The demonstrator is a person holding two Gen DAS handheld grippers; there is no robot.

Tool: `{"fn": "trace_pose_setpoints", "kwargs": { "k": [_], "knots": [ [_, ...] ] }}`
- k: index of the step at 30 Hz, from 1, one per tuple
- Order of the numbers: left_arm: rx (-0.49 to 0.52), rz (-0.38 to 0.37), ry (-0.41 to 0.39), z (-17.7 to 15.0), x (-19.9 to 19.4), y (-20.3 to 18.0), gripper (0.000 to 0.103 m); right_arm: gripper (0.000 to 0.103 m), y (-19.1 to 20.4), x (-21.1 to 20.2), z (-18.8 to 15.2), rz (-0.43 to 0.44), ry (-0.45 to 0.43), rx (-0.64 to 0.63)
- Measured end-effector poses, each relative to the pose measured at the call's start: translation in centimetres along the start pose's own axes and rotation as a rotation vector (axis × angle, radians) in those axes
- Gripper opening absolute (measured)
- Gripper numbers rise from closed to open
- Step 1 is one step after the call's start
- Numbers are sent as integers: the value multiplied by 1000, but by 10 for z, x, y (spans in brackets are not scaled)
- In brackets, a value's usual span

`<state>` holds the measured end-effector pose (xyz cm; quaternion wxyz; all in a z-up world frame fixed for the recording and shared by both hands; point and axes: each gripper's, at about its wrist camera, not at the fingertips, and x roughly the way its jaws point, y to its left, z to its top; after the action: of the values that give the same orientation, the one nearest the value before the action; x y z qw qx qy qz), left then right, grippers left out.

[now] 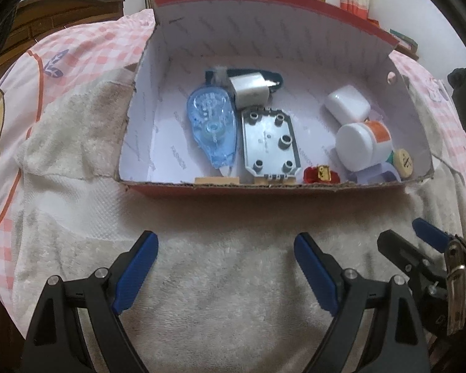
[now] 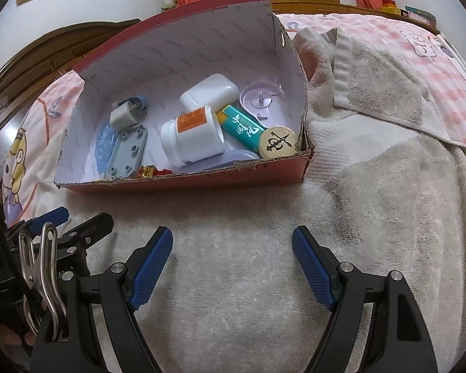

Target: Organize rigid objects

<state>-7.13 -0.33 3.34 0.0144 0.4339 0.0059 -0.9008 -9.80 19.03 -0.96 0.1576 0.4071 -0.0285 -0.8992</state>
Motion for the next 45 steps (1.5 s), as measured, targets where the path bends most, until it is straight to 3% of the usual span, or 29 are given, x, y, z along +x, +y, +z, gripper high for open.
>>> {"fn": "trace_pose_setpoints", "kwargs": {
  "k": [45],
  "knots": [
    [-30, -17, 27, -18, -3, -11, 94, 82, 8, 14, -3, -18, 10, -28]
  ]
}}
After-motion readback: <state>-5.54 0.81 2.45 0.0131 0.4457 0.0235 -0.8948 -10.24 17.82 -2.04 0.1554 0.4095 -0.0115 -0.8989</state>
